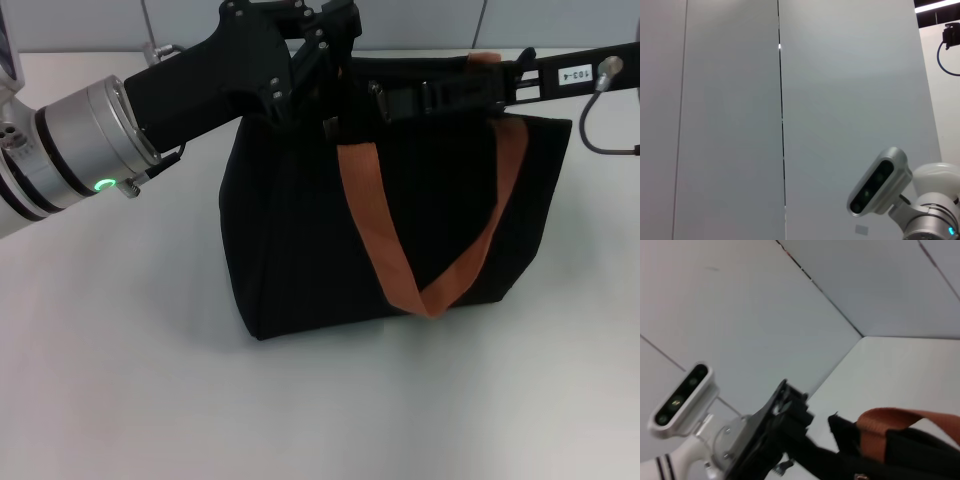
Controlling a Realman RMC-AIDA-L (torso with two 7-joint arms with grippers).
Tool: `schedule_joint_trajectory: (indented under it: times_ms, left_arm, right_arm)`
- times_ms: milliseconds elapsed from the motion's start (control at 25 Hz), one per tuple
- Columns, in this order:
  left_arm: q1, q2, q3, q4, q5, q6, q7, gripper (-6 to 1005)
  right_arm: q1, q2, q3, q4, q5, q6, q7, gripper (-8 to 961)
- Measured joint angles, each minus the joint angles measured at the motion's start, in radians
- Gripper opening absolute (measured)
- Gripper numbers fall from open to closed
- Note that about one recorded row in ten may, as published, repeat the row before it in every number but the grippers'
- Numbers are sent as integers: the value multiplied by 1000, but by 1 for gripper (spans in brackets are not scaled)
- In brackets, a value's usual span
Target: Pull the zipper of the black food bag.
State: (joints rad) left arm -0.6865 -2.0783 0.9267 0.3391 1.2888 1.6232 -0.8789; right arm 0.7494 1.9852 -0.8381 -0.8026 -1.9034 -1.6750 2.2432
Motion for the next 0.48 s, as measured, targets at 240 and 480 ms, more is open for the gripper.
schedule_joint_trajectory:
  times_ms: [240, 480]
  left_arm:
    - [-3, -1, 4, 0, -1, 1, 0, 23]
    - [-4, -2, 2, 0, -2, 2, 0, 23]
  right_arm:
    - [14, 19, -8, 12, 0, 30, -29, 409]
    - [14, 48, -17, 5, -2, 24, -65, 393]
